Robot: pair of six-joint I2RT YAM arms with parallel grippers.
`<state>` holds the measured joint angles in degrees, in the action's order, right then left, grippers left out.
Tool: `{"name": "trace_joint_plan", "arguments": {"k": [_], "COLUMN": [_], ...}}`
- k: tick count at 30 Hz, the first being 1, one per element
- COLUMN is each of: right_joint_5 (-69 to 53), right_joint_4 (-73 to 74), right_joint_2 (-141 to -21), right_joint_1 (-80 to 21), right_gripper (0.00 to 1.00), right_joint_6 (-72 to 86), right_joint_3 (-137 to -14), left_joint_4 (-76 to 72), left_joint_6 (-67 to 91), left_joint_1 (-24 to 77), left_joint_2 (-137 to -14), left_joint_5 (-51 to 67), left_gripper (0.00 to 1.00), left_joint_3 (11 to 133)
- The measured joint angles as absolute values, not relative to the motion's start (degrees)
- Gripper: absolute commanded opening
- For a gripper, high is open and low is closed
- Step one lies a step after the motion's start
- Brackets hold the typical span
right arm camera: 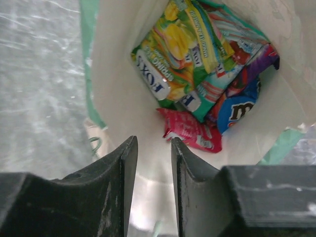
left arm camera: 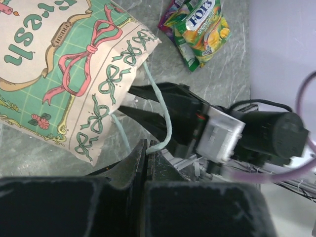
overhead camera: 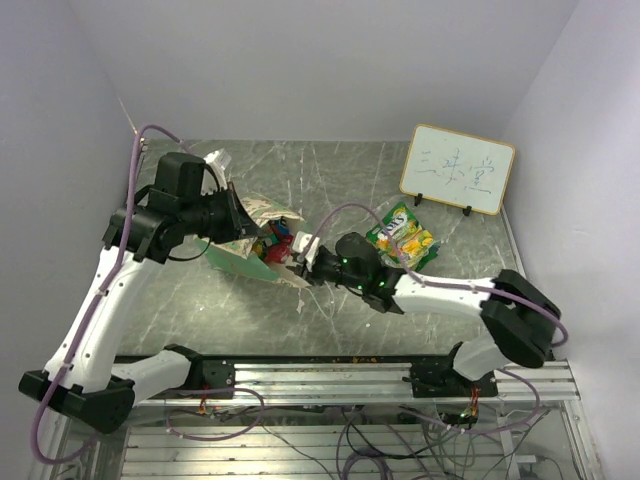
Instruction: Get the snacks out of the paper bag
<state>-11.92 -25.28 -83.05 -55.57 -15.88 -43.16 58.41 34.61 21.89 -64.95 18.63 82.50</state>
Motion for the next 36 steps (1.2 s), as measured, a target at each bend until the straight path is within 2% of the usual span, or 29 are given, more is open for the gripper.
{"name": "trace_joint_plan", "arguments": {"k": [7,14,20,27,36], "right_joint_5": [-3.22,10.04,17.56,18.35,14.33], "right_joint_4": [-42.89,-58.83,-66.72,-69.36,-70.67], "right_joint_2": [-96.77,-109.43,-115.26,-119.87,-123.61], "right_joint_1": [-57.3,-58.65,-58.61,-57.95,-55.53], "right_gripper": [0.34,0.26,0.27,0.28,0.37], "right_joint_6": [-22.37,-23.24,-24.29,-23.79,-19.94], "right_joint_3": [-45.87,-51.22,-55.75,-59.59,-61.91], "left_joint_4": [58.65,58.33,58.15,58.63,58.59], "left_joint_6": [36.47,37.32,37.58,37.04,37.15], "left_joint_1": [21.89,21.89,21.89,21.89,21.89], "left_joint_2": [-62.89,-64.53,-64.77,-64.77,-64.38], "left_joint_5": [18.79,20.05,20.84,20.91,20.93], "left_gripper": [0.07,0.07,0.07,0.07,0.07], "left_joint_3": [81.56,81.52,81.52,81.56,81.45]}}
